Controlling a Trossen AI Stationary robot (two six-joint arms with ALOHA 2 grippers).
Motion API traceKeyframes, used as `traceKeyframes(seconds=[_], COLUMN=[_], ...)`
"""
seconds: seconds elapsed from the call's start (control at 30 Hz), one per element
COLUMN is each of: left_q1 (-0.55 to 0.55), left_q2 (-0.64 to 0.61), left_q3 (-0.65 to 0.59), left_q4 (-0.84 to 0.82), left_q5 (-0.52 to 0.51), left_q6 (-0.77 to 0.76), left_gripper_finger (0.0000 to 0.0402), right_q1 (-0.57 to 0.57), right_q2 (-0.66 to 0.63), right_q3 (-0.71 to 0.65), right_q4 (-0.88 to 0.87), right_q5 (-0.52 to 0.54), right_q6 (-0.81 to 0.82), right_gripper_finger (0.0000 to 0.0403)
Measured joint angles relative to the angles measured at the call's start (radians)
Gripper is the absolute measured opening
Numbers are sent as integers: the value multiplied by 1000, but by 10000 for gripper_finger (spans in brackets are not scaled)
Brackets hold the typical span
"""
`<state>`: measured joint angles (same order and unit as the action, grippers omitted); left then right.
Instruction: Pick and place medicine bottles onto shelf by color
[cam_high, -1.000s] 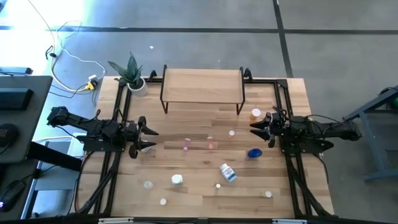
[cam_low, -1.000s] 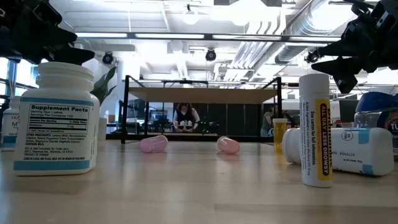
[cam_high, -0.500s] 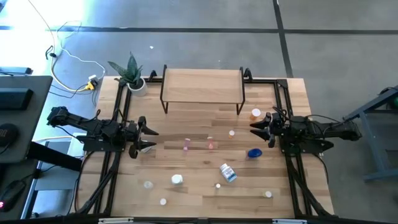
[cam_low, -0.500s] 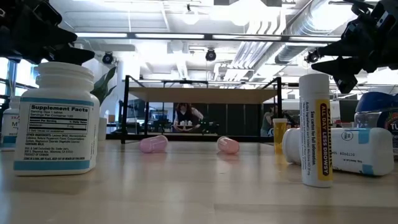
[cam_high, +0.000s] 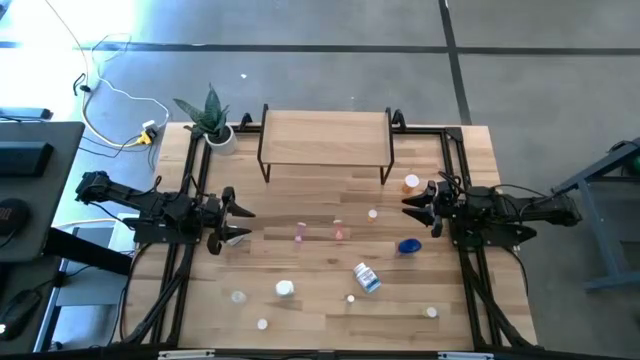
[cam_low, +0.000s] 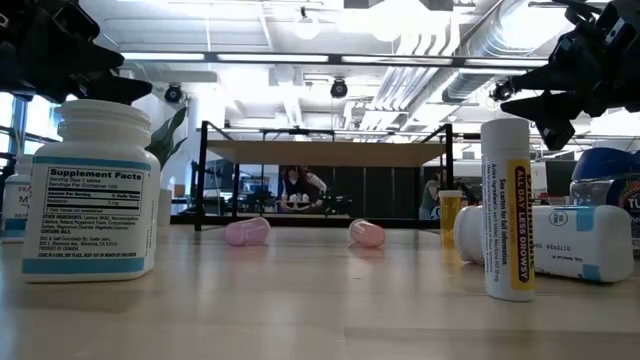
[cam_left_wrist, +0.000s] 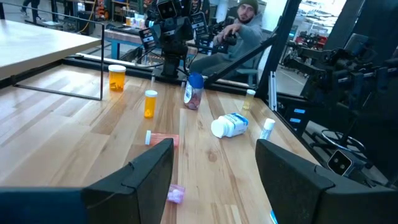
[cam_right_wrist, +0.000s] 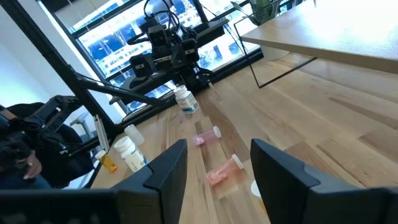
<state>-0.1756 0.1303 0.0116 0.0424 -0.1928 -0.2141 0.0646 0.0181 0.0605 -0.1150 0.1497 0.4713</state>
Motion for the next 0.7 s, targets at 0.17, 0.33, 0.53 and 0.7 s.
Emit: traceKeyframes(seconds=[0.17,0.33,0.53,0.7], left_q1=[0,0,0,0], left_q2=[0,0,0,0], left_q3=[0,0,0,0], left_q4=[15,14,43,52], left_q5=[-2,-2,-2,-59], left_q6=[7,8,-94,-236], left_gripper_finger=[216,216,216,217], right_q1=[0,0,0,0], right_q2=[0,0,0,0], right_q3=[0,0,0,0], right_q4=[0,0,0,0], right_q5=[0,0,0,0], right_q6=[0,0,0,0], right_gripper_finger=[168,168,168,168])
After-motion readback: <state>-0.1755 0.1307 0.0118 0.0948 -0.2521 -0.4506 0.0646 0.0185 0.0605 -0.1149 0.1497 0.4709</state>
